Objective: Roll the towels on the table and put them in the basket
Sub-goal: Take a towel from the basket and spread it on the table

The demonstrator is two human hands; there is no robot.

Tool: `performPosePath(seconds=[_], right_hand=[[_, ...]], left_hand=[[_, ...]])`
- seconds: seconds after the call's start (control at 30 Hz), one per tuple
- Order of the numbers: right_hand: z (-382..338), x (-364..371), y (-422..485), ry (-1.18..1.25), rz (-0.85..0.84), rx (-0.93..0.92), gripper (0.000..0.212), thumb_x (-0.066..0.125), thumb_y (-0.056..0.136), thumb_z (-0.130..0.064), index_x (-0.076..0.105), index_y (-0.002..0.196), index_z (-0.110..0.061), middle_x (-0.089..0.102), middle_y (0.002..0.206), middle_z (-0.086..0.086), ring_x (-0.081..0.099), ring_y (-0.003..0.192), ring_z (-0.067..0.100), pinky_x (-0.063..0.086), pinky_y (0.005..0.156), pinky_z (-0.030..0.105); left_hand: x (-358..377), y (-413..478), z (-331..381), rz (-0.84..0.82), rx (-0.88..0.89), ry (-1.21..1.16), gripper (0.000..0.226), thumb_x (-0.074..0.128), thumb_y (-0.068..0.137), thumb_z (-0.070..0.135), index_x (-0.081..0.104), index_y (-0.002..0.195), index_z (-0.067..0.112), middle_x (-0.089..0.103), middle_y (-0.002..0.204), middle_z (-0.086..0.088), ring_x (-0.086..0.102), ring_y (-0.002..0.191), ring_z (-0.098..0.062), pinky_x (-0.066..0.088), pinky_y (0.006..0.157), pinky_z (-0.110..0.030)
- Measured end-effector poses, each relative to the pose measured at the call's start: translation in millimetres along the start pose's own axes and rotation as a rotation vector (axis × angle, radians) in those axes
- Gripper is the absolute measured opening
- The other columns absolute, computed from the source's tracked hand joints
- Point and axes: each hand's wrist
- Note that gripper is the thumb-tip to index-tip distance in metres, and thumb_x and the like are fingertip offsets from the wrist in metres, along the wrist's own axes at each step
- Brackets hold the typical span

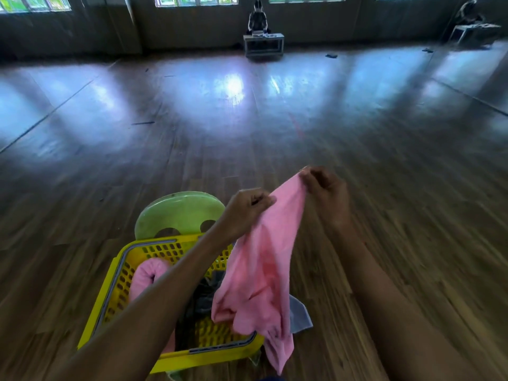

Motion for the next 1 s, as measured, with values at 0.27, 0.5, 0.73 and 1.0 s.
performPosePath(seconds=[0.27, 0.5, 0.73, 1.0], right_hand=[[-5, 22, -9, -0.293, -0.272, 0.037, 0.024, 0.045, 0.099, -0.008, 0.063, 0.086, 0.000, 0.063, 0.091, 0.006, 0.056, 0.088, 0.019, 0.042, 0.089, 0.032], [6, 31, -41, -0.291, -0.213, 0.059, 0.033, 0.046, 0.102, -0.030, 0.061, 0.077, -0.014, 0.059, 0.080, -0.004, 0.055, 0.081, 0.004, 0.036, 0.072, 0.015], [16, 33, -45, -0.293, -0.093, 0.015, 0.017, 0.051, 0.100, -0.016, 0.059, 0.085, -0.012, 0.058, 0.076, -0.012, 0.055, 0.071, -0.005, 0.037, 0.065, 0.008], [-7, -17, 7, -0.254, 0.254, 0.092, 0.017, 0.047, 0.100, -0.011, 0.063, 0.100, -0.005, 0.058, 0.092, 0.001, 0.051, 0.086, 0.013, 0.039, 0.069, 0.009]], left_hand=[[8, 7, 4, 0.083, 0.025, 0.010, 0.023, 0.054, 0.090, 0.030, 0.059, 0.068, 0.025, 0.052, 0.063, 0.014, 0.045, 0.064, 0.000, 0.039, 0.063, -0.029], [12, 8, 10, 0.168, -0.001, 0.174, 0.030, 0.059, 0.089, 0.028, 0.060, 0.058, 0.027, 0.062, 0.060, 0.008, 0.052, 0.059, 0.005, 0.042, 0.062, -0.025], [15, 5, 14, 0.232, -0.073, 0.107, 0.016, 0.073, 0.085, 0.026, 0.072, 0.069, 0.023, 0.070, 0.067, 0.009, 0.061, 0.064, 0.004, 0.047, 0.064, -0.022], [9, -25, -20, 0.038, -0.100, 0.026, 0.029, 0.062, 0.090, 0.028, 0.054, 0.064, 0.016, 0.042, 0.064, 0.011, 0.036, 0.063, -0.004, 0.032, 0.060, -0.030]])
Point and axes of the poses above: each hand's wrist, its own y-axis towards the middle knuckle, its own x-axis out of the palm, z = x × y
